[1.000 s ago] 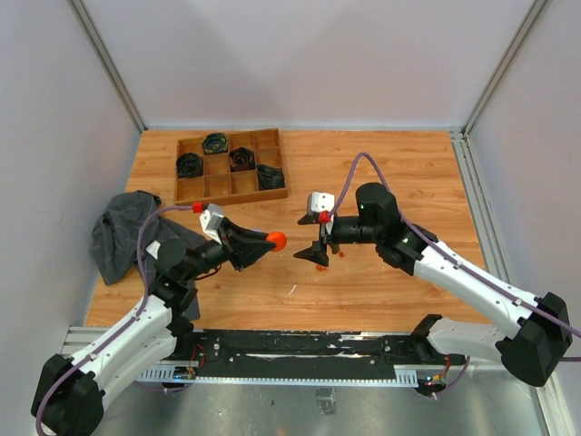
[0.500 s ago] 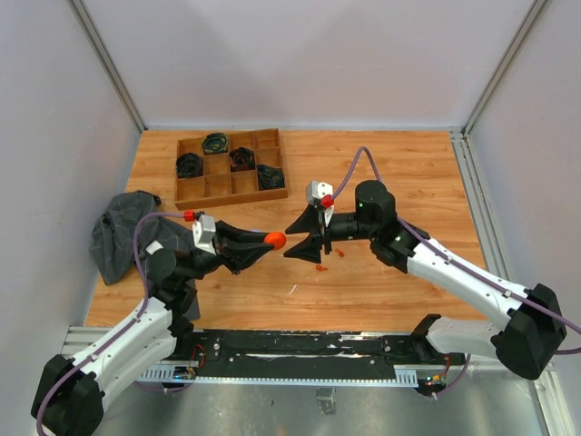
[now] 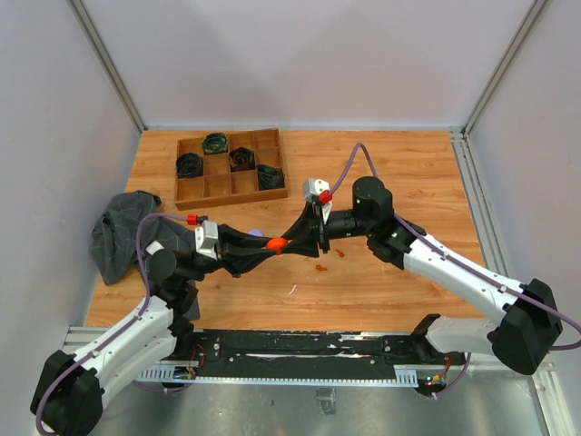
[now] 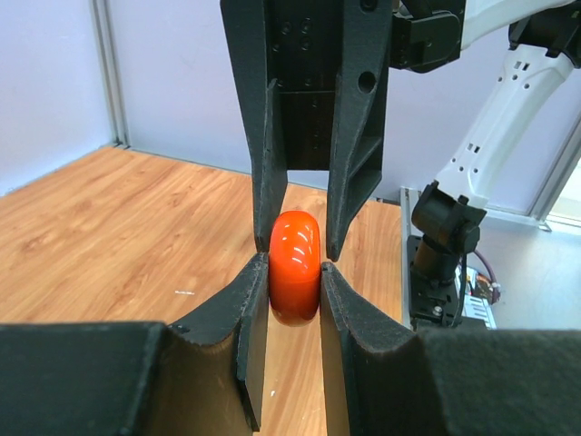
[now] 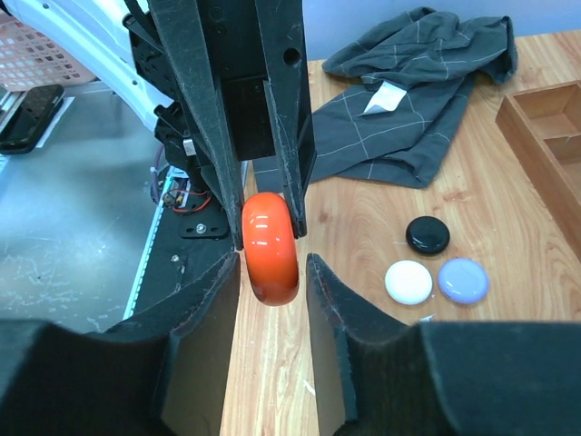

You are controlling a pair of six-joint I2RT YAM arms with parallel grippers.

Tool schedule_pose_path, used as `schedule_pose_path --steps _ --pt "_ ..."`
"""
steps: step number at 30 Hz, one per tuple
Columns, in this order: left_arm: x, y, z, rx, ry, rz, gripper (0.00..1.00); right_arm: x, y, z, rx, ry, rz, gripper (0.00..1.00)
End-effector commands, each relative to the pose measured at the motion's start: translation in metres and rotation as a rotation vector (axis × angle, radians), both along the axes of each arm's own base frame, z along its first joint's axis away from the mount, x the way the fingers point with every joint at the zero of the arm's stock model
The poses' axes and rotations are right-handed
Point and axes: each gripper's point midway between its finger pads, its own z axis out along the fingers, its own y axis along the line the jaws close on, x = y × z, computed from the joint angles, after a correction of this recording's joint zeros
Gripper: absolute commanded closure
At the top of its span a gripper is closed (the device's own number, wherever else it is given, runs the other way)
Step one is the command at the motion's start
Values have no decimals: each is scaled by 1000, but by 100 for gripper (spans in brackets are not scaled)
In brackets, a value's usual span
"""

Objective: Insert the wireless bluetooth earbuds into the charging case
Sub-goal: Pick up the charging case at the center of the board.

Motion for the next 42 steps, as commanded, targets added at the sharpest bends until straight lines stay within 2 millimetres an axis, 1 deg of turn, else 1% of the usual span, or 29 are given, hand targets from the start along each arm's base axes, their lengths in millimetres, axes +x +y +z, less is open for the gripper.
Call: schedule_pose_path --steps 1,4,6,9,11,14,22,27,33,42 --pt "-7 -1 10 -15 -67 -21 100 0 2 18 43 -21 33 67" --pt "-7 -1 11 -17 -67 -20 100 0 2 19 40 -16 37 74" --pt "-7 -1 10 -17 -66 -17 98 -2 2 19 37 -11 43 83" --pt "-5 -1 8 -18 -59 -12 87 -4 1 23 42 -13 48 92" --pt "-5 -1 6 -20 -54 -9 79 -5 -1 28 51 -23 42 96" --pt "-5 -1 5 -28 -47 -9 69 -5 -4 34 62 -40 28 97" --pt "-4 -3 0 -43 -5 -24 52 -6 -8 44 82 -66 0 97" --pt "-5 -6 0 -57 6 -47 51 -7 -6 42 78 -65 2 97" --pt "-11 -6 8 -97 -11 -72 51 -5 -4 37 61 -65 -10 97" --pt "-10 -8 10 -105 -6 -81 51 -4 -2 34 45 -78 -18 97"
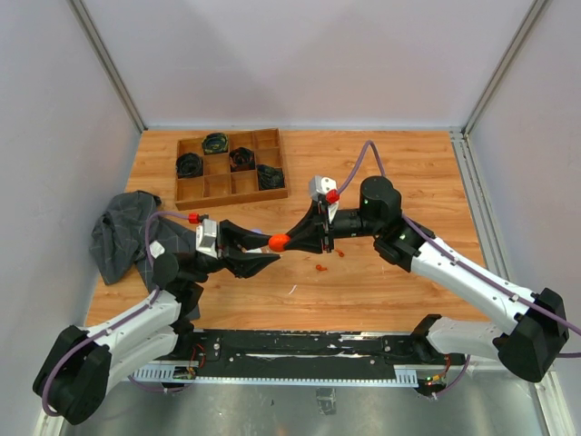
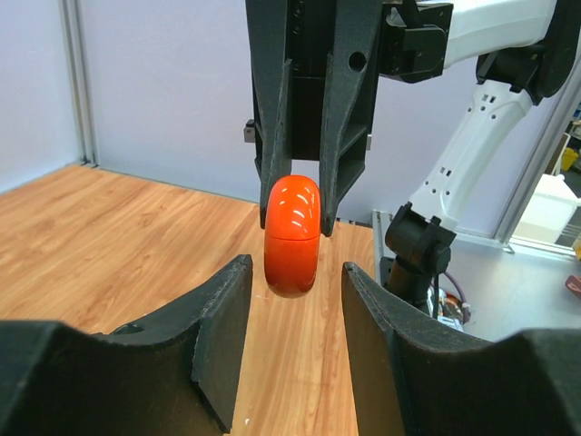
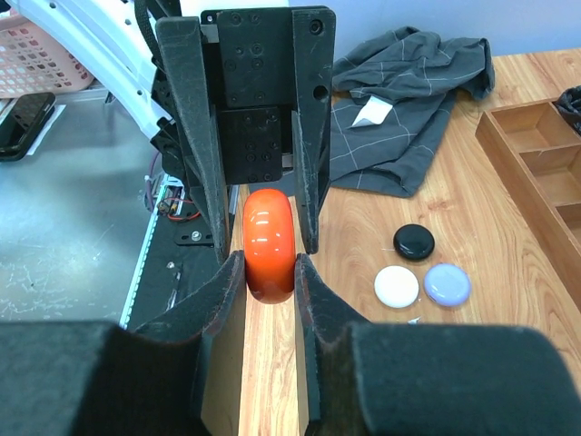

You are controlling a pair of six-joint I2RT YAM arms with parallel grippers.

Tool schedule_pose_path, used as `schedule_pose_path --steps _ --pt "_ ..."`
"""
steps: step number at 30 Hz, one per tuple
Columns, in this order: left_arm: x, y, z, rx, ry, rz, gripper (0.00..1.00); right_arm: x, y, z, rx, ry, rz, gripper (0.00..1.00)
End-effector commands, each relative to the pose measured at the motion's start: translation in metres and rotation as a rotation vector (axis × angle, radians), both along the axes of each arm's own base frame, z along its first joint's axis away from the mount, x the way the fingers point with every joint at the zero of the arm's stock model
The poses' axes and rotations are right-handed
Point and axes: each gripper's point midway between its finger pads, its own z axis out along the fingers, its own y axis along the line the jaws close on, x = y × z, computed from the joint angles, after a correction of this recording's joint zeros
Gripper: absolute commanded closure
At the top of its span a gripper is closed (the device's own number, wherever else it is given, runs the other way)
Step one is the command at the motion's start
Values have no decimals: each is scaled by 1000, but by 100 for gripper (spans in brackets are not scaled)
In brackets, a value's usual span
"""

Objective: Insert the wireless bluetooth earbuds into the charging case
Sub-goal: Pick up the charging case at the center of the board, then open the charging case.

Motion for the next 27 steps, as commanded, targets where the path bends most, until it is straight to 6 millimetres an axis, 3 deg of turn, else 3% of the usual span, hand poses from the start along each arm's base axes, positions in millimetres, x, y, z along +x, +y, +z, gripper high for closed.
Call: schedule_pose_path --steps 1,8,14,17,27 --pt "-5 -1 8 -25 -34 -16 51 0 5 17 24 -52 2 97" --pt "-4 -3 9 -28 -20 -21 57 -1 6 16 19 -56 1 97" --pt "-3 -3 9 -30 -14 -19 82 -3 8 14 14 -64 8 95" --pt "-3 -3 8 -25 -21 -17 99 -2 8 13 9 -71 5 86" --pt "-3 -3 -1 27 -80 0 100 7 7 12 7 -104 -69 57"
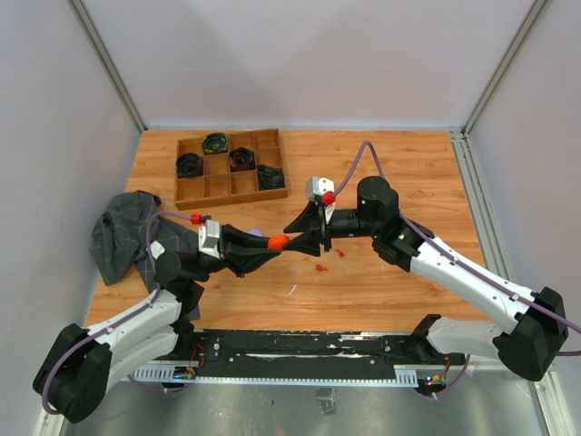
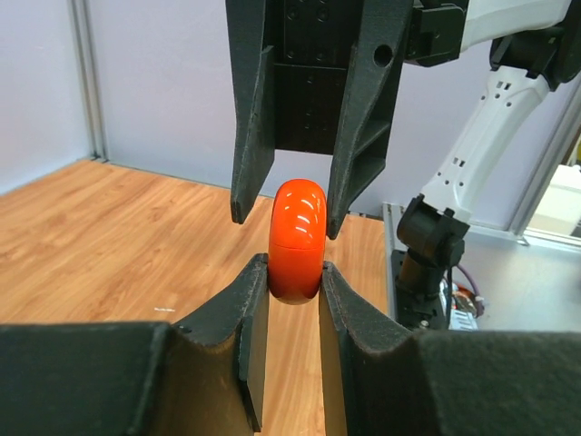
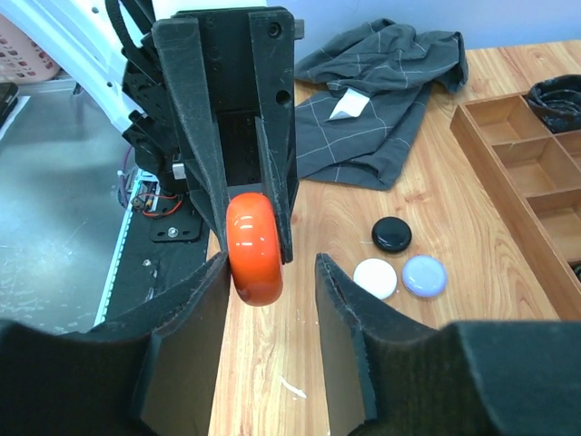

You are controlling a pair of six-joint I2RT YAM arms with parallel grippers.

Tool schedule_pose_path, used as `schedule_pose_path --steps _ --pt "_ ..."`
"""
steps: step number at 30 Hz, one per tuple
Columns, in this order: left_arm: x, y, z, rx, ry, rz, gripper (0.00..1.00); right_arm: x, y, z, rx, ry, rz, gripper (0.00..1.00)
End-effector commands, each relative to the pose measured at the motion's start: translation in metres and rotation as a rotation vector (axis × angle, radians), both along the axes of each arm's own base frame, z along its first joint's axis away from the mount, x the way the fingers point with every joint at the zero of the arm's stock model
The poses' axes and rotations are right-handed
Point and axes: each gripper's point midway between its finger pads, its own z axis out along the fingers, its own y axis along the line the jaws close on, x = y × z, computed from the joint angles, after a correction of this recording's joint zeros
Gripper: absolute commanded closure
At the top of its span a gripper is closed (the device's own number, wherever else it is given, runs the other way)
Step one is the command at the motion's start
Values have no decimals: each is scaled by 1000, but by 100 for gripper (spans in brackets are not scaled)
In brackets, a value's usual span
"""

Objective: Insert the wireless bluetooth earbuds into the charging case
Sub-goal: Open the charging case.

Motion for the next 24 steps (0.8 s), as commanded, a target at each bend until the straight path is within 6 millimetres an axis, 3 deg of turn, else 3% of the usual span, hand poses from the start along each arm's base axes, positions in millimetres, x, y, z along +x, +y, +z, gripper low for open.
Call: schedule_pose_path --steps 1,24 --pt "-7 -1 3 14 -76 -14 100 -1 5 15 32 -65 -22 56" --pt "-16 -1 -16 82 -128 -40 100 27 -5 18 -9 -66 -212 50"
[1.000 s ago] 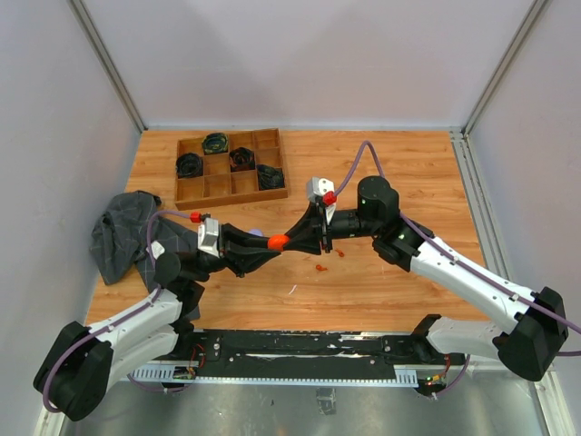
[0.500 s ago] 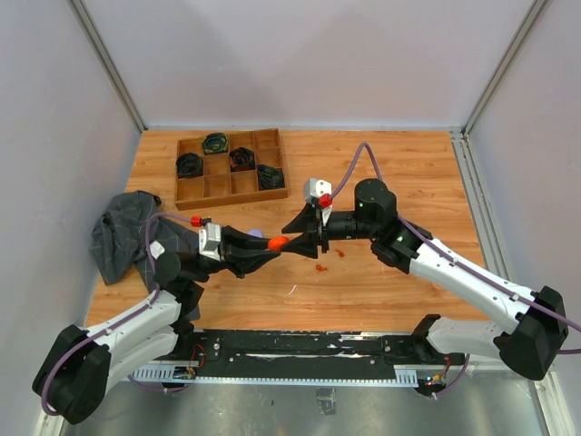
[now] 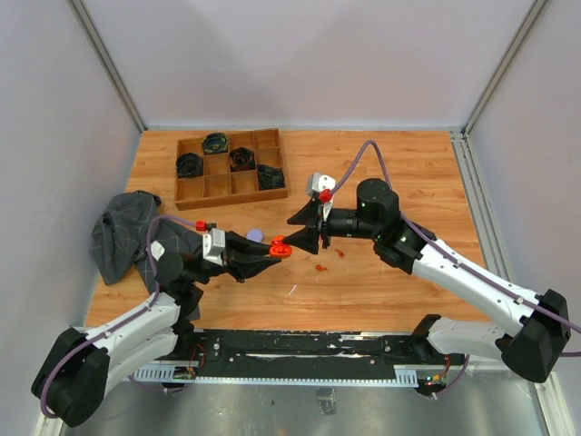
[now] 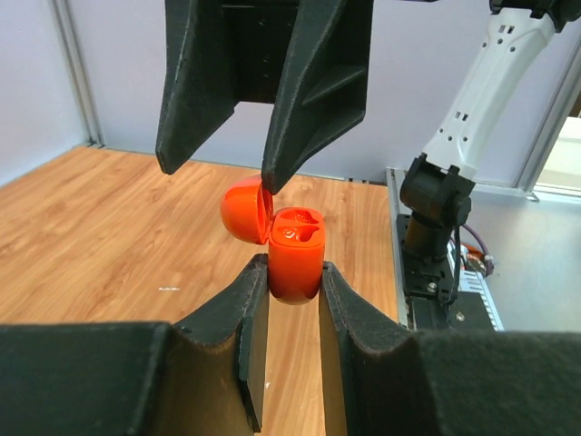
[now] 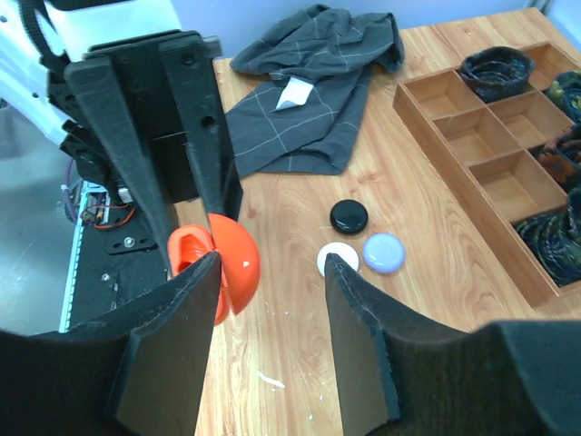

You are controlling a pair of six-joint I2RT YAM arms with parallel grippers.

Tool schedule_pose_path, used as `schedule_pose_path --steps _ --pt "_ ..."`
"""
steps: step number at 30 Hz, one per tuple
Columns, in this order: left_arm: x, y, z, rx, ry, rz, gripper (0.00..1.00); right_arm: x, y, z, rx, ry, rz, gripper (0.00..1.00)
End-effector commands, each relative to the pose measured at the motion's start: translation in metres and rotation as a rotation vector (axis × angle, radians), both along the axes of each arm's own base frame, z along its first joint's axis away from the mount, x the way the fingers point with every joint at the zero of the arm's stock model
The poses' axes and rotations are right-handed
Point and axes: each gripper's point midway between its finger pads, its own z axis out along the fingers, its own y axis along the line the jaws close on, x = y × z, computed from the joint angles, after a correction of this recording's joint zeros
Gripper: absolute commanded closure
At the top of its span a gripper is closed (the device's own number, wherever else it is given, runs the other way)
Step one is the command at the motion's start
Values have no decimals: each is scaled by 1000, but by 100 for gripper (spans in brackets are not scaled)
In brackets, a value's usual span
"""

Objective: Insert the wireless bluetooth earbuds into the charging case
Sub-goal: Open the charging case, then pick up the earbud from the center of the board.

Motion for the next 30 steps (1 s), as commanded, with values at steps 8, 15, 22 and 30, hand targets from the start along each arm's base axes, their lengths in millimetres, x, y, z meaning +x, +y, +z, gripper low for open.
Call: schedule_pose_path --steps 8,15,22,30 --pt "8 4 -4 3 1 73 100 19 -8 10 -42 -10 -128 39" --pt "35 17 -29 12 97 245 100 41 -45 -37 -289 91 -334 34" --pt "44 31 -44 -1 137 354 100 48 -88 -105 -515 215 -509 34" --pt "45 39 -51 2 128 401 100 43 -99 -166 -704 338 -518 42"
